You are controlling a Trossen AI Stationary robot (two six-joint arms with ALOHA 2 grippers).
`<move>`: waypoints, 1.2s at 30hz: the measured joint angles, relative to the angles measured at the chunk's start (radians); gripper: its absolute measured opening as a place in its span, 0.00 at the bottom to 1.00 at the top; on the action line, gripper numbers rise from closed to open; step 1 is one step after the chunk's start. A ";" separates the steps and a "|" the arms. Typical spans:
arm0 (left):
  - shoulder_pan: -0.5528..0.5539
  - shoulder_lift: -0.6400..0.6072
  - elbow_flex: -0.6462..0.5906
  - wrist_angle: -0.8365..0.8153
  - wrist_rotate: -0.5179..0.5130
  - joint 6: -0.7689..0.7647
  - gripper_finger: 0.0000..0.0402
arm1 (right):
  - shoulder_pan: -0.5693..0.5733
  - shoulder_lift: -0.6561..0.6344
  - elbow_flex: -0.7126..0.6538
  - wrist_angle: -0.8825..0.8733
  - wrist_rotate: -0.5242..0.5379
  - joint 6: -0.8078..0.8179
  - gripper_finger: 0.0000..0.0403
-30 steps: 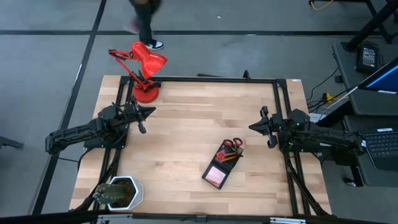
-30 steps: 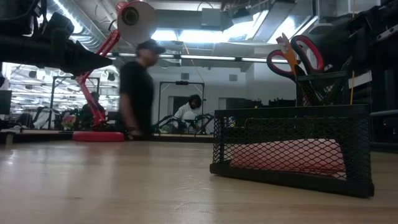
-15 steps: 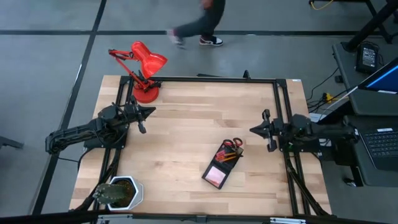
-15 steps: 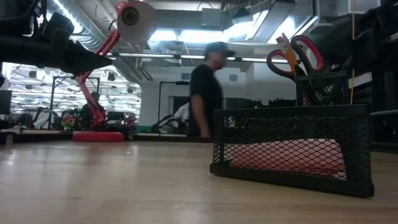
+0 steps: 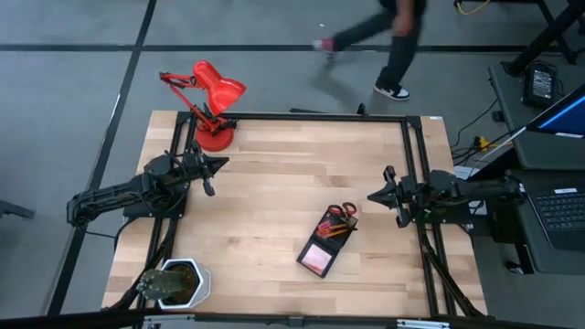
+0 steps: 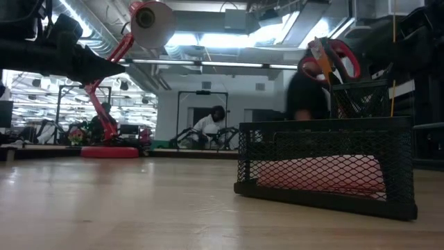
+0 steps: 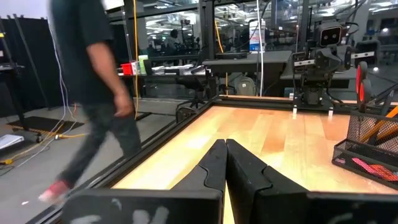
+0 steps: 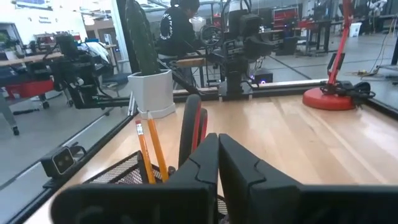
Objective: Pick and place office supplies into organizer
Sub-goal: Return to Home Position
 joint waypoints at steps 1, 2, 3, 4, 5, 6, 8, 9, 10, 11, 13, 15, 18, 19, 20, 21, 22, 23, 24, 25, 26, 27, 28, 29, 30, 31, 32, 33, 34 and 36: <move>0.000 0.000 0.000 0.000 0.000 0.000 0.00 | 0.000 0.000 0.000 0.000 0.000 0.010 0.04; 0.000 0.000 0.000 0.000 0.000 0.000 0.00 | 0.000 0.000 0.000 0.000 0.000 0.016 0.04; 0.000 0.000 0.000 0.000 0.000 0.000 0.00 | 0.000 0.000 0.000 0.000 0.000 0.018 0.04; 0.000 0.000 0.000 0.000 0.000 0.000 0.00 | 0.000 0.000 0.000 0.000 0.000 0.017 0.04; 0.000 0.000 0.000 0.000 0.000 0.000 0.00 | 0.000 0.000 0.000 0.000 0.000 0.017 0.04; 0.000 0.000 0.000 0.000 0.000 0.000 0.00 | 0.000 0.000 0.000 0.000 0.000 0.017 0.04; 0.000 0.000 0.000 0.000 0.000 0.000 0.00 | 0.000 0.000 0.000 0.000 0.000 0.017 0.04; 0.000 0.000 0.000 0.000 0.000 0.000 0.00 | 0.000 0.000 0.000 0.000 0.000 0.017 0.04; 0.000 0.000 0.000 0.000 0.000 0.000 0.00 | 0.000 0.000 0.000 0.000 0.000 0.016 0.04; 0.000 0.000 0.000 0.000 0.000 0.000 0.00 | 0.000 0.000 0.000 0.000 0.000 0.016 0.04; 0.000 0.000 0.000 0.000 0.000 0.000 0.00 | 0.000 0.000 0.000 0.000 0.000 0.016 0.04; 0.000 0.000 0.000 0.000 0.000 0.000 0.00 | 0.000 0.000 0.000 0.000 0.000 0.015 0.04; 0.000 0.000 0.000 0.000 0.000 0.000 0.00 | 0.000 0.000 0.000 0.000 0.000 0.015 0.04; 0.000 0.000 0.000 0.000 0.000 0.000 0.00 | 0.000 0.000 0.000 0.000 0.000 0.014 0.04; 0.000 0.000 0.000 0.000 0.000 0.000 0.00 | 0.000 0.000 0.000 0.000 0.000 0.014 0.04; 0.000 0.000 0.000 0.000 0.000 0.000 0.00 | 0.000 0.000 0.000 0.001 0.000 0.014 0.04; 0.000 0.000 0.000 0.000 0.000 0.000 0.00 | 0.000 0.000 0.000 0.001 0.000 0.014 0.04; 0.000 0.000 0.000 0.000 0.000 0.000 0.00 | 0.000 0.000 0.000 0.001 0.000 0.014 0.04; 0.000 0.000 0.000 0.000 0.000 0.000 0.00 | 0.000 0.000 0.000 0.001 0.000 0.014 0.04; 0.000 0.000 0.000 0.000 0.000 0.000 0.00 | 0.000 0.000 0.000 0.001 0.000 0.014 0.04; 0.000 0.000 0.000 0.000 0.000 0.000 0.00 | 0.000 0.000 0.000 0.001 0.000 0.014 0.04; 0.000 0.000 0.000 0.000 0.000 0.000 0.00 | 0.000 0.000 0.000 0.001 0.000 0.014 0.04; 0.000 0.000 0.000 0.000 0.000 0.000 0.00 | 0.000 0.000 0.000 0.001 0.000 0.014 0.04; 0.000 0.000 0.000 0.000 0.000 0.000 0.00 | 0.000 0.000 0.000 0.001 0.000 0.014 0.04; 0.000 0.000 0.000 0.000 0.000 0.000 0.00 | 0.000 0.000 0.000 0.001 0.000 0.014 0.04; 0.000 0.000 0.000 0.000 0.000 0.000 0.00 | 0.000 0.000 0.000 0.001 0.000 0.014 0.04; 0.000 0.000 0.000 0.000 0.000 0.000 0.00 | 0.000 0.000 0.000 0.001 0.000 0.014 0.04; 0.000 0.000 0.000 0.000 0.000 0.000 0.00 | 0.000 0.000 0.000 0.001 0.000 0.014 0.04; 0.000 0.000 0.000 0.000 0.000 0.000 0.00 | 0.000 0.000 0.000 0.001 0.000 0.014 0.04; 0.000 0.000 0.000 0.000 0.000 0.000 0.00 | 0.000 0.000 0.000 0.001 0.000 0.014 0.04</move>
